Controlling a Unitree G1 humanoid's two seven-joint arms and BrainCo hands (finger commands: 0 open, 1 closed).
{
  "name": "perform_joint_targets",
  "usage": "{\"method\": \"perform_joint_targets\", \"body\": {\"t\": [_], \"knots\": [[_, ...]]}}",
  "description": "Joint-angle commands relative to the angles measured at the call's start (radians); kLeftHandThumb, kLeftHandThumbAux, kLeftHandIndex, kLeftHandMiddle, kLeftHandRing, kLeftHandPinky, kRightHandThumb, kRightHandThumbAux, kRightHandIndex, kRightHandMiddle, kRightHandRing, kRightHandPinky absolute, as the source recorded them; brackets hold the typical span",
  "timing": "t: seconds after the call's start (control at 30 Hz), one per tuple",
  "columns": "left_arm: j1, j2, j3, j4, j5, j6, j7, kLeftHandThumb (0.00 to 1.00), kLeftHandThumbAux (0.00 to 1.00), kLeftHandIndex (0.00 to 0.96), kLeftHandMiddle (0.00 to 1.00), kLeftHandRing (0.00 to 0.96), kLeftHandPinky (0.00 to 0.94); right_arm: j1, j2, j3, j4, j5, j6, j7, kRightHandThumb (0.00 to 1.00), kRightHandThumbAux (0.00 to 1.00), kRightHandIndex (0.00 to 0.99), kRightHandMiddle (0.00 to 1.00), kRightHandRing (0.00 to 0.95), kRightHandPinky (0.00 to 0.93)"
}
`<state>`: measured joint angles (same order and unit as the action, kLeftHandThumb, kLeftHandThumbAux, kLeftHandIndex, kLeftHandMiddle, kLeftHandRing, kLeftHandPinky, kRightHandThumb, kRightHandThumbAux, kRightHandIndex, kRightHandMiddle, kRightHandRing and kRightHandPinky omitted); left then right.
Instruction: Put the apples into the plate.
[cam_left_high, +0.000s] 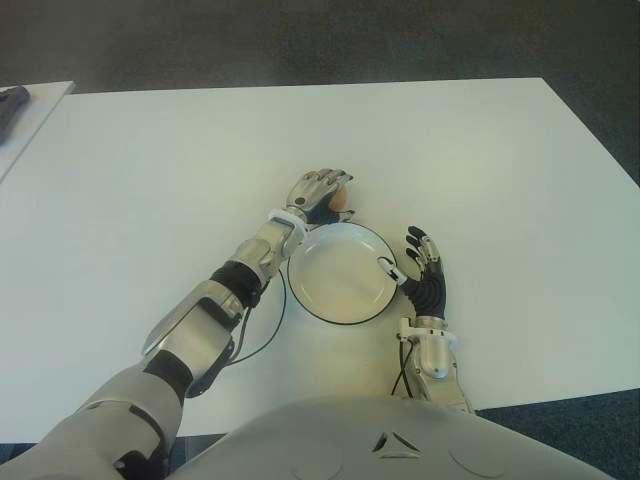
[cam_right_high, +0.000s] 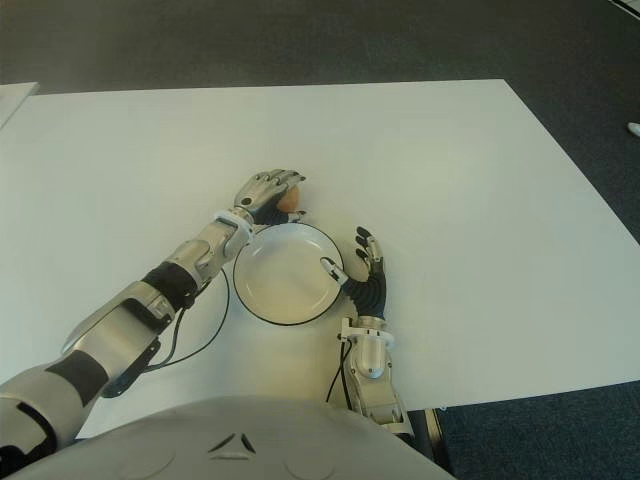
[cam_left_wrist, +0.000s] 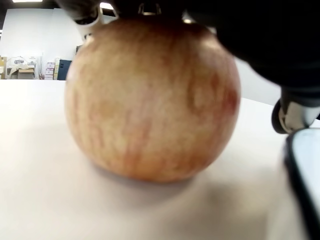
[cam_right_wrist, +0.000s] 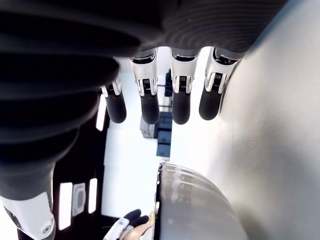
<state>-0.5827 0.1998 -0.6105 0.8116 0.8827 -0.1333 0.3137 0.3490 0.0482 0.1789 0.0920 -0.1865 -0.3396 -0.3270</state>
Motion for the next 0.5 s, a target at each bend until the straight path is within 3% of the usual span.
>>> {"method": "perform_joint_targets", "body": {"t": [0.03, 0.5], "knots": [[-0.009, -0.009, -0.023, 0.095, 0.005, -0.016, 0.033, 0.299, 0.372, 0.109, 0.131, 0.137, 0.194, 0.070, 0.052, 0.015, 0.071, 0.021, 0.051, 0.008, 0.406, 0.675, 0.160, 0.180, 0.151, 0.165], [-0.028, -0.005, -0.072, 0.177, 0.033, -0.039, 0.177, 0.269, 0.467, 0.190, 0.206, 0.194, 0.243, 0.084, 0.047, 0.012, 0.061, 0.036, 0.051, 0.020, 0.416, 0.675, 0.149, 0.187, 0.145, 0.130]]}}
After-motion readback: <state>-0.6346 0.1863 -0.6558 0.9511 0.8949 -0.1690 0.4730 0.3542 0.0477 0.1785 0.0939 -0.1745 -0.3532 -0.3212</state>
